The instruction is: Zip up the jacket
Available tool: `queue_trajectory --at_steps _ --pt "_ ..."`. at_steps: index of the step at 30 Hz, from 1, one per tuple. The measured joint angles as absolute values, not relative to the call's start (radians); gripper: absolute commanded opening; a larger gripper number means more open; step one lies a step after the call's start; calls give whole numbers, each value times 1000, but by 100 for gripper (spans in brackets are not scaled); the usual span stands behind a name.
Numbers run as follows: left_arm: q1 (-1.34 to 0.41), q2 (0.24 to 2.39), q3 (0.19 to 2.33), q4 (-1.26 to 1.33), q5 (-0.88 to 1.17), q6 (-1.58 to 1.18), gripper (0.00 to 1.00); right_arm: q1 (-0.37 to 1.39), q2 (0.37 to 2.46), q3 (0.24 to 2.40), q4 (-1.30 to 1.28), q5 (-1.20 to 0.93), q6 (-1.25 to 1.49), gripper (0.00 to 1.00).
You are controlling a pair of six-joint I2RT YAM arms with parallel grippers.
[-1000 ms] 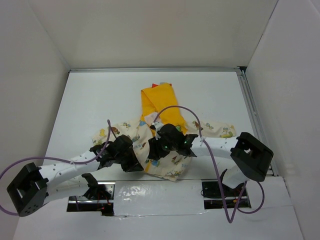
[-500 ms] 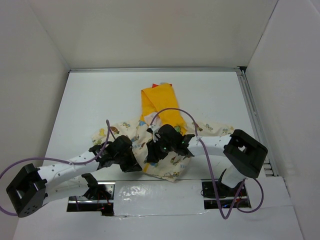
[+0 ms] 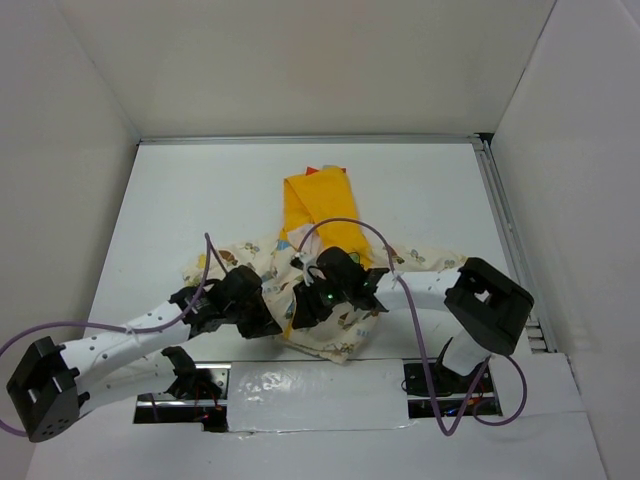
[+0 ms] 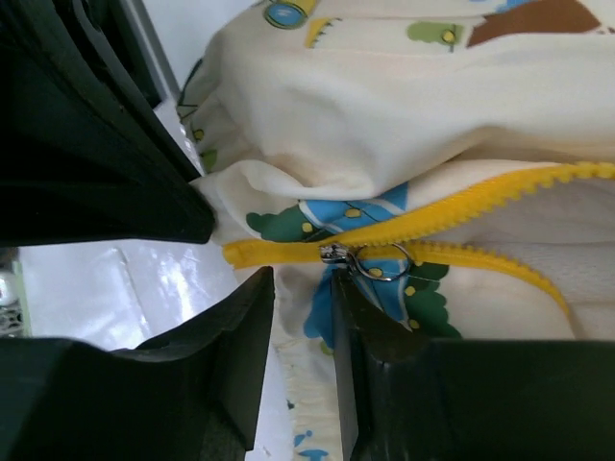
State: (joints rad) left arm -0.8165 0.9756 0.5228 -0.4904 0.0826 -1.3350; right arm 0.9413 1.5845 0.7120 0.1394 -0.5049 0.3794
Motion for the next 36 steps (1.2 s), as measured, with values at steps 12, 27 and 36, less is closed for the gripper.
queue_trajectory --at_steps 12,27,36 --pt "-817 945 739 -543 28 -1146 0 881 1354 702 199 -449 453 58" --pt "-786 925 1048 -521 31 -691 0 715 1174 696 364 -463 461 75" --pt "-781 907 1055 -523 30 -635 0 678 1191 696 464 -608 485 69"
